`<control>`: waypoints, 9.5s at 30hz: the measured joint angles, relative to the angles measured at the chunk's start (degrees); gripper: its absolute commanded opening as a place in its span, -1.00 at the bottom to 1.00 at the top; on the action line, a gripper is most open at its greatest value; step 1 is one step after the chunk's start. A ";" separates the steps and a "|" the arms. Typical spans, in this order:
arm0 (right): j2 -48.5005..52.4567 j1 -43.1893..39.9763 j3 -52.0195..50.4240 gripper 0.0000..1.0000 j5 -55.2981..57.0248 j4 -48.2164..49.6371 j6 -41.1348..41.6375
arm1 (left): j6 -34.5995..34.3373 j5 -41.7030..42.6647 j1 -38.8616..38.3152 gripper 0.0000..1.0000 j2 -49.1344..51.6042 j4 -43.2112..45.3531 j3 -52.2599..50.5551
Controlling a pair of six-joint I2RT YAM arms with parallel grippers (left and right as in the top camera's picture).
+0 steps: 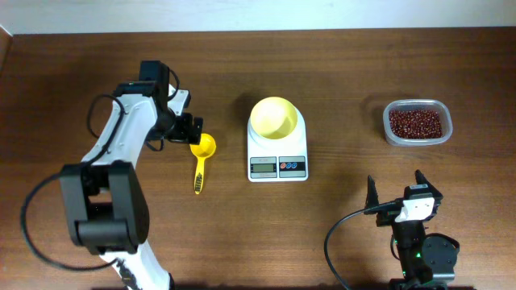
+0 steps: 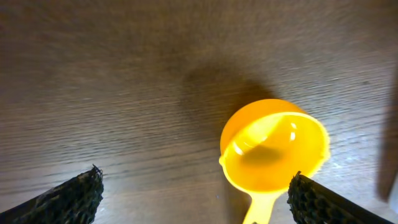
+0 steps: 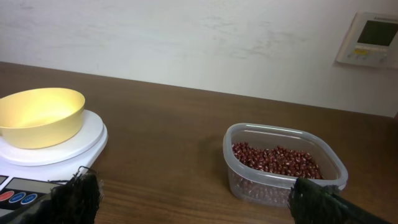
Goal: Scoop item into bowl and weigh 50g on scale
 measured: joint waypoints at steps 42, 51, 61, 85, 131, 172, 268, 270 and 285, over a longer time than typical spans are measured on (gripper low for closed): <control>0.00 0.00 0.00 0.98 0.00 0.00 0.02 | 0.15 -0.28 0.00 0.98 8.11 1.46 -0.13; 0.00 0.00 0.00 0.98 0.00 0.00 0.00 | 0.44 -0.50 0.07 0.01 8.33 1.46 -0.13; 0.00 0.00 0.00 0.98 0.00 0.00 0.02 | 0.46 0.13 0.07 -1.00 8.52 1.44 0.00; 0.00 0.02 0.00 0.98 0.00 0.00 0.02 | 0.37 -0.04 0.11 -1.00 10.14 -9.90 14.84; 0.00 0.02 0.00 0.98 0.00 0.00 -0.02 | -61.18 0.20 -5.90 -1.00 10.14 -20.04 27.26; 77.88 2.25 42.27 0.90 -53.92 36.85 53.33 | -72.19 7.80 -8.26 -1.00 1.66 -17.44 27.41; 84.76 5.84 42.36 -0.92 -37.38 36.06 58.51 | -91.76 12.44 -17.07 0.98 -8.20 -15.06 27.54; 83.14 4.74 43.15 -0.92 -37.31 28.57 56.39 | -91.25 11.08 -17.07 0.98 -8.20 -15.15 27.54; 67.93 3.61 65.53 -0.92 -3.96 -30.05 32.35 | -90.88 3.43 -17.09 0.98 -8.20 -15.28 27.54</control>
